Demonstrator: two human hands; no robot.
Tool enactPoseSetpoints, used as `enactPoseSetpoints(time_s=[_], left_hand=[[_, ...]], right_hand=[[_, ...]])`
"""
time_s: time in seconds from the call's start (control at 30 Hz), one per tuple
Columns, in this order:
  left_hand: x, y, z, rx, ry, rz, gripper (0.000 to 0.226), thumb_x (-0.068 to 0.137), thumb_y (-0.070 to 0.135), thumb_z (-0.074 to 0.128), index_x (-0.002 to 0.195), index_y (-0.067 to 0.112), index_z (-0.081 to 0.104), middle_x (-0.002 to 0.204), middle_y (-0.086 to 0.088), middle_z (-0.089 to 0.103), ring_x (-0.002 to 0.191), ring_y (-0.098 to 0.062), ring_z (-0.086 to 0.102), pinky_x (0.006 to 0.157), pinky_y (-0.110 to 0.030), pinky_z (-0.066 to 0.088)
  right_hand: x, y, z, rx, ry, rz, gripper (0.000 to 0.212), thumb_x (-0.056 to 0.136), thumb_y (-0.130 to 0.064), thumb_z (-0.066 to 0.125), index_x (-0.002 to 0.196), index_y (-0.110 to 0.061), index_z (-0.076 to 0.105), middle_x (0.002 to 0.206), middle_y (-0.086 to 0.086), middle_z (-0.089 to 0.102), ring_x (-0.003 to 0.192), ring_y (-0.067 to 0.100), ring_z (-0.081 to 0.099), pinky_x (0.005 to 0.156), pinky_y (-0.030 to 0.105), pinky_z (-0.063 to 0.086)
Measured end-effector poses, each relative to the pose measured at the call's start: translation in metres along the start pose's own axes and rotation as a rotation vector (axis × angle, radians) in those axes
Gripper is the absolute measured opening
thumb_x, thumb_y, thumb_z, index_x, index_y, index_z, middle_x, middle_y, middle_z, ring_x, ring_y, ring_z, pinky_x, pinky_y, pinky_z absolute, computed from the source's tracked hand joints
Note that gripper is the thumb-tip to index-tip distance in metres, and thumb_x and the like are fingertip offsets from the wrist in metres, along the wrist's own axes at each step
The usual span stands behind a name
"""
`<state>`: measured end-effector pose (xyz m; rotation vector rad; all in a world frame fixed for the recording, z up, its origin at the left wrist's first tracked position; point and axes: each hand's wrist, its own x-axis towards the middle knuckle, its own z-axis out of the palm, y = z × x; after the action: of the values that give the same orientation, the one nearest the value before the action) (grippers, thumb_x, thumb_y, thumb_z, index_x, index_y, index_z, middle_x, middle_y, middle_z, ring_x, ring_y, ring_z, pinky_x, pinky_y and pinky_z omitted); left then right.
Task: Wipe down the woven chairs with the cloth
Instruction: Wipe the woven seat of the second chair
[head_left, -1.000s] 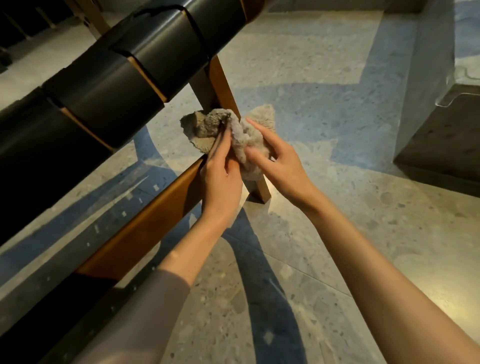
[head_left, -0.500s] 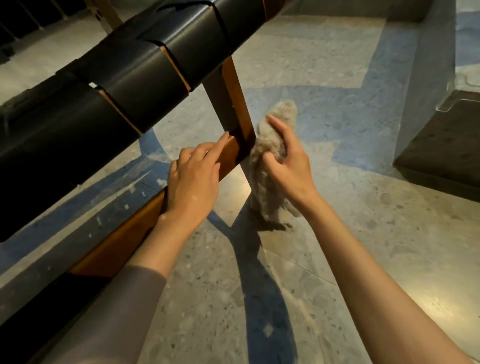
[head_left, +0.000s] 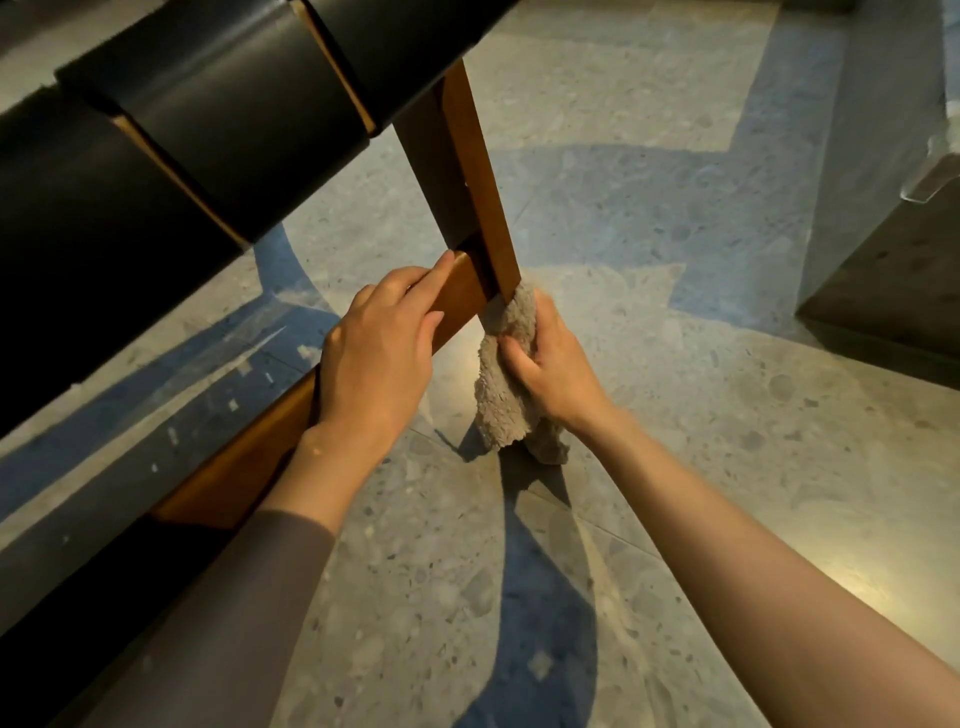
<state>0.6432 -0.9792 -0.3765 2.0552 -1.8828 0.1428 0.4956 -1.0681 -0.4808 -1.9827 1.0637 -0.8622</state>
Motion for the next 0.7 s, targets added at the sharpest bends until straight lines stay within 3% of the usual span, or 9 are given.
enactPoseSetpoints(time_s=[0.1, 0.17, 0.23, 0.33, 0.4, 0.53, 0.6, 0.7], left_hand=[[0.000, 0.000, 0.001, 0.017, 0.009, -0.007, 0.050, 0.099, 0.022, 0.045, 0.147, 0.029, 0.032, 0.137, -0.002, 0.049, 0.119, -0.021, 0.049, 0.089, -0.036, 0.047], [-0.001, 0.000, 0.002, 0.029, 0.013, -0.012, 0.051, 0.099, 0.023, 0.045, 0.147, 0.029, 0.031, 0.138, -0.001, 0.049, 0.119, -0.021, 0.049, 0.088, -0.034, 0.047], [-0.001, 0.000, 0.002, 0.035, 0.014, -0.014, 0.051, 0.099, 0.024, 0.044, 0.147, 0.030, 0.030, 0.139, -0.001, 0.048, 0.119, -0.020, 0.049, 0.088, -0.033, 0.047], [-0.001, 0.000, 0.002, 0.034, 0.014, -0.013, 0.051, 0.099, 0.023, 0.044, 0.147, 0.029, 0.030, 0.138, -0.001, 0.048, 0.119, -0.021, 0.049, 0.087, -0.035, 0.048], [-0.002, 0.000, 0.003, 0.048, 0.020, -0.008, 0.051, 0.099, 0.023, 0.043, 0.147, 0.030, 0.030, 0.138, 0.000, 0.048, 0.117, -0.021, 0.050, 0.085, -0.033, 0.047], [-0.002, 0.000, 0.003, 0.072, 0.021, -0.005, 0.050, 0.100, 0.025, 0.042, 0.148, 0.030, 0.028, 0.140, -0.001, 0.047, 0.118, -0.020, 0.050, 0.083, -0.031, 0.047], [-0.002, 0.000, 0.004, 0.083, 0.021, -0.001, 0.051, 0.100, 0.025, 0.042, 0.148, 0.030, 0.027, 0.139, -0.001, 0.047, 0.117, -0.020, 0.050, 0.082, -0.030, 0.047], [-0.002, -0.001, 0.004, 0.089, 0.024, 0.000, 0.051, 0.100, 0.025, 0.042, 0.148, 0.031, 0.027, 0.138, 0.001, 0.048, 0.113, -0.019, 0.051, 0.078, -0.028, 0.045]], right_hand=[[-0.006, 0.002, -0.003, -0.068, -0.011, 0.033, 0.030, 0.096, -0.032, 0.050, 0.121, -0.016, 0.043, 0.107, 0.001, 0.053, 0.090, 0.014, 0.049, 0.079, 0.034, 0.044], [0.000, -0.007, -0.005, -0.100, 0.039, -0.001, 0.024, 0.097, -0.032, 0.050, 0.114, -0.016, 0.043, 0.100, 0.000, 0.050, 0.084, 0.012, 0.046, 0.071, 0.028, 0.040], [0.010, -0.020, -0.007, -0.081, 0.088, -0.041, 0.034, 0.096, -0.033, 0.050, 0.124, -0.016, 0.041, 0.105, -0.003, 0.047, 0.085, 0.008, 0.046, 0.068, 0.014, 0.036], [0.020, -0.028, -0.012, -0.049, 0.102, -0.070, 0.046, 0.094, -0.033, 0.055, 0.134, -0.016, 0.040, 0.107, -0.004, 0.050, 0.086, 0.006, 0.047, 0.070, 0.008, 0.032], [0.018, -0.023, -0.013, -0.042, 0.068, -0.068, 0.045, 0.093, -0.031, 0.057, 0.133, -0.016, 0.042, 0.105, -0.004, 0.053, 0.086, 0.010, 0.051, 0.072, 0.011, 0.037], [0.007, -0.010, -0.004, 0.045, 0.045, 0.058, 0.040, 0.091, -0.026, 0.062, 0.126, -0.017, 0.045, 0.104, -0.001, 0.060, 0.088, 0.016, 0.060, 0.079, 0.035, 0.051], [0.000, -0.003, 0.001, 0.075, 0.056, 0.135, 0.040, 0.089, -0.024, 0.064, 0.125, -0.017, 0.048, 0.100, -0.002, 0.063, 0.084, 0.015, 0.062, 0.076, 0.036, 0.053], [-0.012, 0.011, 0.005, 0.081, 0.007, 0.226, 0.043, 0.088, -0.021, 0.066, 0.128, -0.018, 0.050, 0.105, -0.001, 0.064, 0.092, 0.015, 0.063, 0.076, 0.026, 0.049]])
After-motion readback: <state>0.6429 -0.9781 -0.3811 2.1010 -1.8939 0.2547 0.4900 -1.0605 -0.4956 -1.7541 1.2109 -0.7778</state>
